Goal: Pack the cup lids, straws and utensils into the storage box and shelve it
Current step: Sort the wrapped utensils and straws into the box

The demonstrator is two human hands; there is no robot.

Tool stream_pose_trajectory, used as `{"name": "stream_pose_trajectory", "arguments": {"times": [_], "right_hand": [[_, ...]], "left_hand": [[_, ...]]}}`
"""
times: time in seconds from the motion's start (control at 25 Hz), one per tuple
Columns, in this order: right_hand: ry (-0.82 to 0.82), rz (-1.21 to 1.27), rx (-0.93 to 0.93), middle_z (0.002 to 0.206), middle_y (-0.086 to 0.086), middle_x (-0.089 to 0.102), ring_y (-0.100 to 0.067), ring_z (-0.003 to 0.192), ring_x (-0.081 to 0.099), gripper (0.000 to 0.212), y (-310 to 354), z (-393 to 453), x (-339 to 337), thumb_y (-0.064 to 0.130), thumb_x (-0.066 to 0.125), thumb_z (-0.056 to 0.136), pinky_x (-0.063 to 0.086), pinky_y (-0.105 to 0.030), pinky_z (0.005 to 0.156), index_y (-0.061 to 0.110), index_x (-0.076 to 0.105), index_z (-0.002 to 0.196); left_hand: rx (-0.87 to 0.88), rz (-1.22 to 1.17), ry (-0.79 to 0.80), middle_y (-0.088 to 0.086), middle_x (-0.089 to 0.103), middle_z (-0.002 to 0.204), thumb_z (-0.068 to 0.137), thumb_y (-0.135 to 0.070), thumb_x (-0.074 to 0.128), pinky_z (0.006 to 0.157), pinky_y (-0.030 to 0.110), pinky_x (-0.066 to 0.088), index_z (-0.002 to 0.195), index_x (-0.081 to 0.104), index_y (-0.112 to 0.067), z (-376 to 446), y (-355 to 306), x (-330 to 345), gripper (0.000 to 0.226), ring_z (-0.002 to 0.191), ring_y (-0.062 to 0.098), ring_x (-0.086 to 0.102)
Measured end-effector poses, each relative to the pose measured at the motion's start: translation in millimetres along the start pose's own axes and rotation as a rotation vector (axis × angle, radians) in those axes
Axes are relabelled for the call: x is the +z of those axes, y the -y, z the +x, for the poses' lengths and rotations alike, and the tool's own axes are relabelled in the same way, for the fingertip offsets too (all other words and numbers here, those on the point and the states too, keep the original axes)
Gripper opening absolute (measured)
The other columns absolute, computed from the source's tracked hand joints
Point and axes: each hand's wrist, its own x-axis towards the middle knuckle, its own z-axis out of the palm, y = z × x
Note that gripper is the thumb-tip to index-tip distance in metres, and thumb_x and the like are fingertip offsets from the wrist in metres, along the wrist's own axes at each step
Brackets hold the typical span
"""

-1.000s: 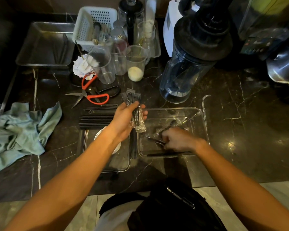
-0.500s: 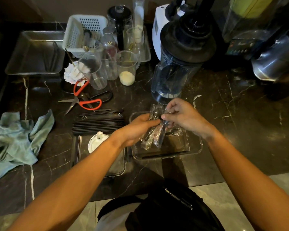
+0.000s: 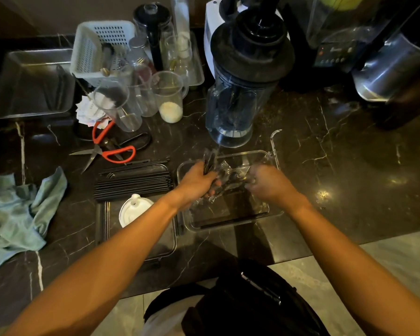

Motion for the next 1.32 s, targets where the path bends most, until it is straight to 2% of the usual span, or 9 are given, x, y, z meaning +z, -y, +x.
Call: {"name": "stream_pose_trajectory", "arguments": {"times": [0.08,0.2,0.52,0.64,0.76,0.88,1.0,1.12,1.32], "right_hand": [[0.062,-0.165,-0.098,0.147,-0.011,0.049,-0.036,0.127,0.059,0.048,6.8,7.3,15.5,0.012,0.062,0.095,0.05,-0.047,0.101,0.018,0.052,0.141],[0.115,-0.38,-0.245,0.164,-0.011,0.029,-0.034,0.132,0.056,0.061,18.4,19.0,35.1,0.008,0.056,0.097,0.045,-0.049,0.11,0.027,0.042,0.153],[0.107,-0.523,-0.31,0.123,-0.01,0.067,-0.028,0.114,0.066,0.025,28.7,26.9,34.5,0.014,0.056,0.099,0.05,-0.041,0.098,0.014,0.065,0.122],[0.144,-0.235,-0.198,0.108,-0.002,0.069,-0.022,0.101,0.067,0.022,19.3,23.7,20.6,0.021,0.065,0.094,0.054,-0.038,0.089,0.021,0.064,0.116],[0.075,0.352,-0.131,0.093,0.0,0.071,-0.014,0.082,0.07,0.014,8.6,13.6,0.8,0.013,0.068,0.094,0.054,-0.027,0.068,0.015,0.067,0.108],[0.046,0.755,-0.133,0.089,-0.018,0.071,-0.021,0.066,0.067,0.013,8.2,-2.8,-14.0,0.004,0.064,0.098,0.051,-0.026,0.051,0.002,0.065,0.111],[-0.207,0.401,-0.313,0.105,-0.004,0.057,-0.008,0.078,0.061,0.01,16.3,-18.3,-21.2,0.008,0.066,0.096,0.051,-0.024,0.067,0.015,0.061,0.1],[-0.201,-0.043,-0.477,0.114,0.011,0.033,-0.01,0.085,0.056,0.026,33.0,-33.6,-18.2,0.016,0.067,0.096,0.055,-0.026,0.069,0.031,0.047,0.099],[-0.087,0.037,-0.527,0.122,0.005,0.044,-0.013,0.103,0.055,0.033,31.8,-37.2,5.4,0.009,0.056,0.097,0.056,-0.037,0.083,0.026,0.054,0.125]], "left_hand": [[0.016,-0.027,-0.029,0.008,0.068,0.092,0.103,-0.018,0.054,0.051,0.021,0.048,0.111,0.057,-0.02,-2.2,3.0,1.9,0.009,0.061,0.01,0.058],[0.028,-0.178,-0.089,0.009,0.066,0.085,0.099,-0.009,0.058,0.05,0.023,0.048,0.102,0.061,-0.01,-7.2,4.5,-2.6,0.004,0.057,0.011,0.058],[-0.034,-0.627,-0.127,0.014,0.065,0.081,0.098,0.001,0.057,0.057,0.024,0.059,0.128,0.058,0.005,-22.5,-10.0,-27.0,0.03,0.062,0.017,0.069],[-0.034,-0.682,-0.041,0.015,0.068,0.089,0.1,-0.001,0.055,0.068,0.029,0.064,0.134,0.055,0.008,-21.4,-9.3,-25.5,0.035,0.073,0.02,0.072],[-0.052,-0.708,0.057,0.015,0.072,0.1,0.103,-0.006,0.052,0.081,0.038,0.062,0.122,0.058,0.002,-16.0,-5.4,-18.5,0.022,0.083,0.024,0.075],[-0.093,-0.671,0.125,0.01,0.07,0.088,0.103,-0.009,0.052,0.071,0.032,0.064,0.115,0.062,0.0,-10.7,0.8,-7.3,0.018,0.074,0.019,0.072],[-0.176,-0.642,0.214,0.009,0.07,0.086,0.104,-0.015,0.052,0.079,0.033,0.063,0.115,0.064,-0.001,-7.3,3.9,1.6,0.021,0.079,0.019,0.072],[-0.203,-0.657,0.314,0.019,0.071,0.112,0.101,-0.017,0.053,0.102,0.047,0.054,0.128,0.061,0.001,-6.9,3.1,9.5,0.033,0.108,0.032,0.07],[-0.216,-0.7,0.291,0.014,0.072,0.099,0.104,-0.021,0.047,0.073,0.035,0.062,0.117,0.067,-0.005,-4.8,2.9,8.7,0.029,0.086,0.023,0.073]]}}
